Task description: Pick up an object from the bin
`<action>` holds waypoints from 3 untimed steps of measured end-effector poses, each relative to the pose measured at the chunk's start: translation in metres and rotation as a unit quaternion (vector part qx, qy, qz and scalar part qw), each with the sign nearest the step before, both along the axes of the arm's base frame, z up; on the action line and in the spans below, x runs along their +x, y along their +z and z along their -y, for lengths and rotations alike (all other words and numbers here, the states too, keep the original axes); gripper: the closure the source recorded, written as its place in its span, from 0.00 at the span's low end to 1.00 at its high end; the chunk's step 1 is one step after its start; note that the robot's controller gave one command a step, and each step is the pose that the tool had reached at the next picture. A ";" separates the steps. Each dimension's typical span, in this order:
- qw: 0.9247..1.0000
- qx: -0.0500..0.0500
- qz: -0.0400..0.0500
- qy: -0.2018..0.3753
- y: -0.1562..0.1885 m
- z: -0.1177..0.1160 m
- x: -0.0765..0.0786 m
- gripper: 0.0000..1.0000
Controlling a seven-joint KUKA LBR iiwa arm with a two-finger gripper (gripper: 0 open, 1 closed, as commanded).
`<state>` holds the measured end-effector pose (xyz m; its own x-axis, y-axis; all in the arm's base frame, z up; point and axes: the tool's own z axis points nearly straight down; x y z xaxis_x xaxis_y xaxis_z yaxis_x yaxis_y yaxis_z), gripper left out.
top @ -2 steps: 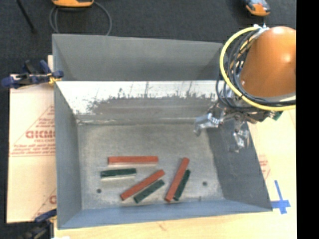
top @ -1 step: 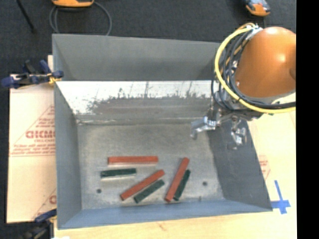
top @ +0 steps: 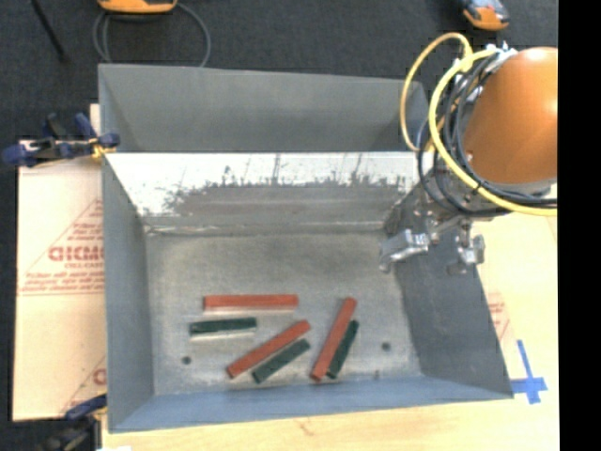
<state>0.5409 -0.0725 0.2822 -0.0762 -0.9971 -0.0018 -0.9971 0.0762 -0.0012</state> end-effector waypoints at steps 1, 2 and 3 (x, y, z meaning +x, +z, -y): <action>0.999 -0.001 0.000 0.043 0.014 0.011 0.007 0.00; 0.982 -0.003 0.004 0.189 -0.015 0.020 0.012 0.00; 0.968 0.001 -0.002 0.249 -0.038 0.021 0.003 0.00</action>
Offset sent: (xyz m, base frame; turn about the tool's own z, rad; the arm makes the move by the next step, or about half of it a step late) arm 0.0118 -0.0255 -0.0496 -0.4723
